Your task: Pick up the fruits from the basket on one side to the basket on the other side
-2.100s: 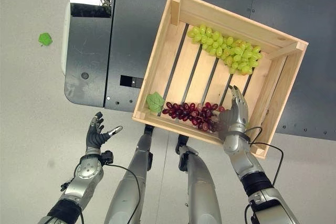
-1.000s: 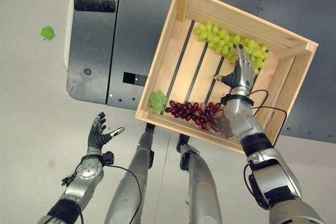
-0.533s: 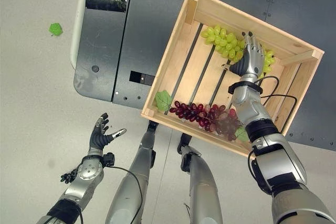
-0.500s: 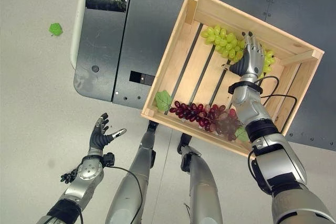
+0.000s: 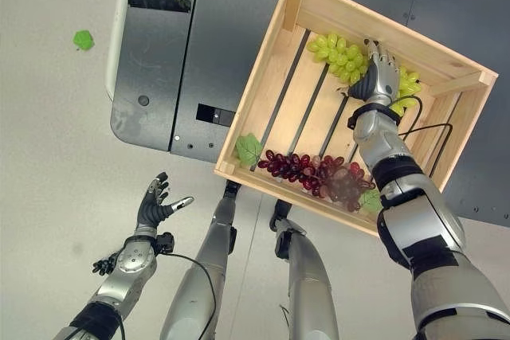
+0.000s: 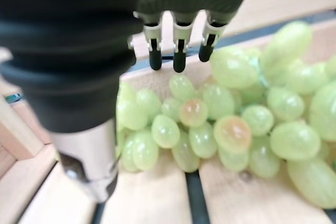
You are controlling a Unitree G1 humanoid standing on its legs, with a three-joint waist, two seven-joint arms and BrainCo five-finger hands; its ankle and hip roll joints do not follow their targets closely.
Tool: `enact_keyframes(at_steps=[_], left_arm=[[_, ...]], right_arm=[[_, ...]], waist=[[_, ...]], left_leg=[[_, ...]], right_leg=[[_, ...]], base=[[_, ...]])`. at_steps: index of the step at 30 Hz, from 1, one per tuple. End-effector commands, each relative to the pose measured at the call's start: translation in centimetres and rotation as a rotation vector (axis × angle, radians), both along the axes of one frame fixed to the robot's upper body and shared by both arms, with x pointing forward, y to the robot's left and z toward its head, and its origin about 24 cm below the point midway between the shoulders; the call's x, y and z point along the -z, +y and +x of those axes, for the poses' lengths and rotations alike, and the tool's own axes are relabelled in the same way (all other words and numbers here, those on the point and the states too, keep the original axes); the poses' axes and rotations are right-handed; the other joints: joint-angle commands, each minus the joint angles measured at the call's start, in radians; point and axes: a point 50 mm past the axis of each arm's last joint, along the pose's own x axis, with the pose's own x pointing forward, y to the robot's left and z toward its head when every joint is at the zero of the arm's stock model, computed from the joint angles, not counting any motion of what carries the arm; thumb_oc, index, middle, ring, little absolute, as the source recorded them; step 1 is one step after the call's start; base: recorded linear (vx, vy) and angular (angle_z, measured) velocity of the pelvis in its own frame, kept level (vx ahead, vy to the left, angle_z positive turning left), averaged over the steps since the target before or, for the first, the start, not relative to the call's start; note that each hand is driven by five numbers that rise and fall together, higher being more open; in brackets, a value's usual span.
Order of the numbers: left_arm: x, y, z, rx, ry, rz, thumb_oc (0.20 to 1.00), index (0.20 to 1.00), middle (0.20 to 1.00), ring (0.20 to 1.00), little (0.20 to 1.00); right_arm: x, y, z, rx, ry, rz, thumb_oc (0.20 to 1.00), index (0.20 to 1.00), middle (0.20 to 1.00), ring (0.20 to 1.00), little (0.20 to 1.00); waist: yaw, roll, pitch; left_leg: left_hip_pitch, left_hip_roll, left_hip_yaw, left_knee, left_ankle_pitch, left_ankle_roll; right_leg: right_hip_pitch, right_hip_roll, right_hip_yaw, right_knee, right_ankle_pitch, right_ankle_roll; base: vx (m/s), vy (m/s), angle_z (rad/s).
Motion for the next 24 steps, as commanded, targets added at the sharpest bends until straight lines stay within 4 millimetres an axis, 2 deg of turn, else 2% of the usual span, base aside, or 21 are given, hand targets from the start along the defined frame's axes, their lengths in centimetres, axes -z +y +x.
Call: enact_keyframes(at_steps=[1,2,11,18,24], left_arm=[[0.0,-0.5,-0.3,0.026,-0.006,-0.037,1.000,1.000,1.000,1.000,1.000],[-0.1,-0.6,-0.2,0.030,-0.007,-0.038,1.000,1.000,1.000,1.000,1.000],[0.2,-0.6,-0.2,0.029,0.010,-0.065,1.000,1.000,1.000,1.000,1.000],[0.4,-0.6,-0.2,0.029,0.027,-0.072,1.000,1.000,1.000,1.000,1.000],[0.5,-0.6,0.0,0.033,0.036,-0.079,1.000,1.000,1.000,1.000,1.000]], right_arm=[[-0.8,-2.0,-0.2,0.022,0.066,-0.035,0.341,0.341,0.341,0.341,0.341],[-1.0,-1.9,-0.1,0.017,0.069,-0.031,0.200,0.200,0.200,0.200,0.200],[-2.1,-1.0,0.2,-0.025,0.083,-0.048,0.200,0.200,0.200,0.200,0.200],[-1.3,-1.8,0.2,0.007,0.133,-0.037,0.200,0.200,0.200,0.200,0.200],[-0.8,-1.4,0.3,-0.042,0.158,-0.008,0.200,0.200,0.200,0.200,0.200]], waist=[[0.008,0.034,-0.019],[0.009,0.035,-0.019],[0.008,0.029,-0.019],[0.008,0.026,-0.019],[0.007,0.020,-0.019]], left_leg=[[0.004,0.008,0.017,0.079,-0.112,0.002],[0.004,0.008,0.016,0.079,-0.112,0.002],[0.003,0.008,0.017,0.076,-0.111,0.003],[0.006,0.009,0.014,0.083,-0.115,0.002],[0.017,0.010,0.009,0.081,-0.115,-0.001]], right_leg=[[0.011,-0.068,0.010,-0.143,0.089,0.138],[0.011,-0.069,0.008,-0.144,0.089,0.138],[0.009,-0.067,0.009,-0.148,0.091,0.137],[0.011,-0.069,0.007,-0.132,0.081,0.137],[0.025,-0.068,0.002,-0.129,0.076,0.135]], base=[[0.00,0.000,0.00],[0.00,0.000,0.00],[0.00,-0.002,0.01],[0.00,0.000,0.00],[0.00,0.000,0.00]])
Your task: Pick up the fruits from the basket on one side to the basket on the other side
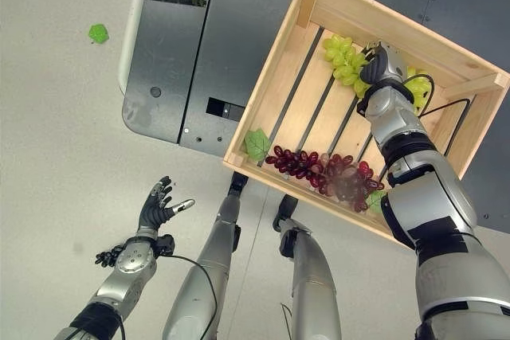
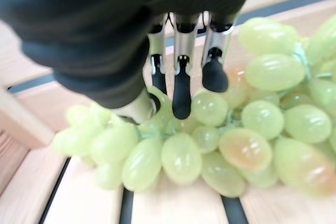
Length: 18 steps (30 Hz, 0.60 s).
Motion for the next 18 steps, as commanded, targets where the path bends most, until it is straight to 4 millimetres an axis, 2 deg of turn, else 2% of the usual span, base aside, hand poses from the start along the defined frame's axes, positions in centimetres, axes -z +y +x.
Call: enact_keyframes(at_steps=[1,3,5,7,8,10,12,14,18], left_arm=[[-0.1,-0.6,0.1,0.011,-0.010,-0.047,1.000,1.000,1.000,1.000,1.000],[-0.2,-0.5,0.1,0.019,-0.012,-0.056,1.000,1.000,1.000,1.000,1.000],[-0.6,-0.5,0.2,0.035,-0.030,-0.067,1.000,1.000,1.000,1.000,1.000],[-0.7,-0.4,0.1,0.039,-0.029,-0.068,1.000,1.000,1.000,1.000,1.000],[-0.6,-0.1,0.0,0.056,-0.025,-0.079,1.000,1.000,1.000,1.000,1.000],[-0.7,0.2,-0.1,0.066,-0.030,-0.085,1.000,1.000,1.000,1.000,1.000],[-0.6,0.2,-0.1,0.071,-0.026,-0.089,1.000,1.000,1.000,1.000,1.000],[-0.8,0.4,0.1,0.074,-0.036,-0.091,1.000,1.000,1.000,1.000,1.000],[-1.3,0.4,0.5,0.072,-0.057,-0.102,1.000,1.000,1.000,1.000,1.000]], right_arm=[[0.6,-0.4,-0.1,-0.034,0.036,0.023,0.200,0.200,0.200,0.200,0.200],[1.0,0.4,-0.1,-0.123,0.031,0.111,0.200,0.200,0.200,0.200,0.200],[1.5,1.4,-0.5,-0.288,0.002,0.307,0.200,0.200,0.200,0.200,0.200],[1.9,1.0,-0.7,-0.306,0.009,0.353,0.200,0.200,0.200,0.200,0.200],[3.4,0.9,-1.3,-0.406,0.036,0.512,0.200,0.200,0.200,0.200,0.200],[5.2,0.9,-2.0,-0.505,0.047,0.708,0.200,0.200,0.200,0.200,0.200],[5.6,0.7,-2.4,-0.533,0.051,0.746,0.200,0.200,0.200,0.200,0.200],[8.0,0.9,-3.3,-0.603,0.024,1.028,0.200,0.200,0.200,0.200,0.200],[10.7,1.9,-4.6,-0.680,0.007,1.272,0.200,0.200,0.200,0.200,0.200]], waist=[[-0.023,0.015,-0.018],[-0.021,0.014,-0.018],[-0.021,0.011,-0.018],[-0.018,0.011,-0.018],[-0.014,0.011,-0.018],[-0.007,0.014,-0.018],[-0.004,0.016,-0.018],[0.002,0.027,-0.018],[0.013,0.047,-0.018]], left_leg=[[0.035,0.011,0.010,0.080,-0.133,0.003],[0.043,0.011,0.006,0.079,-0.133,0.002],[0.059,0.013,0.005,0.075,-0.133,0.000],[0.067,0.014,0.005,0.072,-0.133,-0.001],[0.081,0.013,0.001,0.071,-0.133,-0.004],[0.097,0.012,0.000,0.068,-0.132,-0.008],[0.107,0.012,0.000,0.065,-0.132,-0.010],[0.145,0.012,-0.009,0.045,-0.126,-0.015],[0.209,0.007,-0.029,0.014,-0.116,-0.019]], right_leg=[[0.053,-0.061,0.008,-0.170,0.079,0.149],[0.062,-0.061,0.006,-0.167,0.077,0.149],[0.075,-0.065,0.001,-0.165,0.072,0.150],[0.083,-0.066,0.000,-0.165,0.071,0.150],[0.098,-0.071,-0.005,-0.158,0.065,0.151],[0.117,-0.075,-0.013,-0.153,0.059,0.151],[0.127,-0.078,-0.016,-0.151,0.058,0.152],[0.163,-0.084,-0.029,-0.149,0.049,0.153],[0.233,-0.101,-0.056,-0.146,0.035,0.154]], base=[[0.00,0.000,0.00],[0.00,0.000,0.00],[0.02,-0.025,0.04],[0.01,-0.020,0.04],[0.01,-0.028,0.04],[0.01,-0.037,0.11],[0.00,-0.025,0.14],[0.02,-0.039,0.09],[0.03,-0.043,0.09]])
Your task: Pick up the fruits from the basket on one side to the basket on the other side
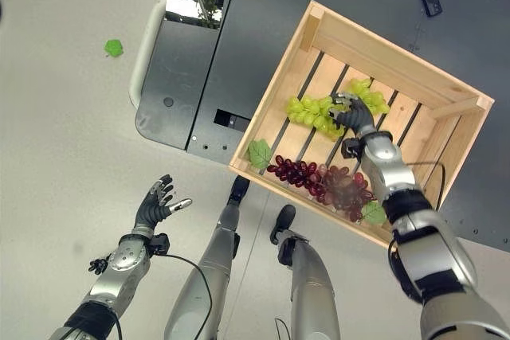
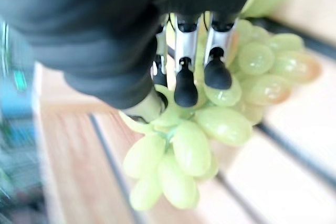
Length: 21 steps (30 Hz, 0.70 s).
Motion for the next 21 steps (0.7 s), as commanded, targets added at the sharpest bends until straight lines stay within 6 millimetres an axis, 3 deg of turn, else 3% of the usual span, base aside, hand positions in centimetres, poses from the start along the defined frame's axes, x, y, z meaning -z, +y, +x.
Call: enact_keyframes(at_steps=[1,9,10,13,14,21], left_arm=[[-0.9,-0.6,0.4,0.002,-0.062,-0.075,1.000,1.000,1.000,1.000,1.000],[-0.8,-0.8,0.7,-0.016,-0.067,-0.112,1.000,1.000,1.000,1.000,1.000],[-0.6,-0.7,0.6,-0.023,-0.062,-0.117,1.000,1.000,1.000,1.000,1.000],[-0.4,-0.6,0.3,-0.028,-0.057,-0.125,1.000,1.000,1.000,1.000,1.000],[-0.3,-0.5,0.2,-0.031,-0.053,-0.126,1.000,1.000,1.000,1.000,1.000],[0.3,-0.3,-0.7,-0.036,-0.035,-0.144,1.000,1.000,1.000,1.000,1.000]], right_arm=[[-0.4,0.2,-0.7,-0.070,-0.090,0.210,0.200,0.200,0.200,0.200,0.200],[1.9,1.8,-2.3,-0.093,-0.124,0.530,0.200,0.200,0.200,0.200,0.200],[2.3,2.1,-2.6,-0.098,-0.119,0.551,0.200,0.200,0.200,0.200,0.200],[2.6,2.3,-3.2,-0.093,-0.146,0.632,0.200,0.200,0.200,0.200,0.200],[2.6,2.5,-3.4,-0.098,-0.159,0.656,0.200,0.200,0.200,0.200,0.200],[3.4,2.4,-4.5,-0.090,-0.169,0.706,0.200,0.200,0.200,0.200,0.200]], waist=[[-0.002,0.042,-0.019],[0.010,0.061,-0.058],[0.008,0.055,-0.069],[0.008,0.056,-0.094],[0.009,0.062,-0.101],[0.005,0.051,-0.162]], left_leg=[[0.084,0.005,-0.010,0.044,-0.104,-0.012],[0.188,0.003,-0.046,-0.013,-0.094,-0.012],[0.210,0.005,-0.046,-0.020,-0.118,-0.013],[0.230,0.004,-0.054,-0.024,-0.122,-0.012],[0.224,0.001,-0.058,-0.019,-0.102,-0.010],[0.263,0.001,-0.069,-0.018,-0.117,-0.006]], right_leg=[[0.103,-0.101,-0.032,-0.145,0.067,0.161],[0.223,-0.109,-0.081,-0.167,0.050,0.159],[0.242,-0.109,-0.077,-0.162,0.019,0.164],[0.270,-0.110,-0.088,-0.170,0.014,0.164],[0.271,-0.110,-0.096,-0.177,0.040,0.159],[0.330,-0.109,-0.116,-0.197,0.034,0.162]], base=[[0.03,-0.042,0.18],[0.05,-0.028,0.26],[0.14,-0.067,0.24],[0.04,0.005,0.29],[-0.04,0.077,0.23],[0.02,0.017,0.07]])
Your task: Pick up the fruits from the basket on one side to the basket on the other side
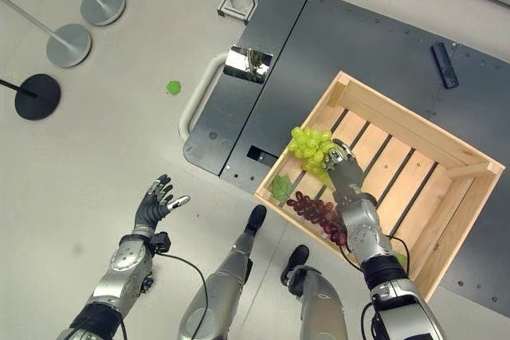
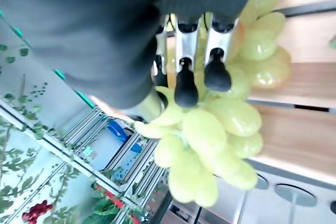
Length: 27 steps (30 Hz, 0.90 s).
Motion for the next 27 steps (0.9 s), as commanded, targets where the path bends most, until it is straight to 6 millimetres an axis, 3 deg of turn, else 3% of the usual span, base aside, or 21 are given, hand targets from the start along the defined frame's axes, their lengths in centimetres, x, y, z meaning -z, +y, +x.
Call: enact_keyframes(at_steps=[1,9,18,27], left_arm=[[0.2,0.1,-0.8,-0.006,-0.019,-0.031,1.000,1.000,1.000,1.000,1.000],[0.1,0.7,-1.7,-0.021,-0.033,-0.029,1.000,1.000,1.000,1.000,1.000],[-1.3,0.9,-2.1,0.001,-0.094,0.006,1.000,1.000,1.000,1.000,1.000],[-2.7,0.9,-2.9,0.037,-0.153,0.012,1.000,1.000,1.000,1.000,1.000]], right_arm=[[-3.5,1.1,0.0,-0.045,-0.218,0.068,0.200,0.200,0.200,0.200,0.200],[-4.1,1.3,-2.0,-0.039,-0.309,0.139,0.200,0.200,0.200,0.200,0.200],[-5.7,1.6,-2.9,-0.071,-0.380,0.113,0.200,0.200,0.200,0.200,0.200],[-7.7,1.6,-3.7,-0.083,-0.463,0.068,0.200,0.200,0.200,0.200,0.200]], waist=[[-0.004,-0.040,-0.130],[-0.028,-0.077,-0.216],[-0.050,-0.118,-0.292],[-0.067,-0.131,-0.356]], left_leg=[[0.036,0.027,-0.012,0.025,-0.120,-0.012],[0.096,0.026,-0.005,0.031,-0.151,-0.004],[0.156,0.034,0.024,0.015,-0.178,0.009],[0.215,0.037,0.056,-0.024,-0.195,0.021]], right_leg=[[0.030,-0.078,-0.012,-0.134,0.106,0.137],[0.122,-0.063,-0.019,-0.196,0.111,0.136],[0.177,-0.043,0.003,-0.246,0.126,0.139],[0.213,-0.036,0.024,-0.278,0.136,0.144]], base=[[0.05,0.022,0.11],[0.06,0.031,0.04],[0.06,0.024,-0.01],[0.06,0.026,-0.13]])
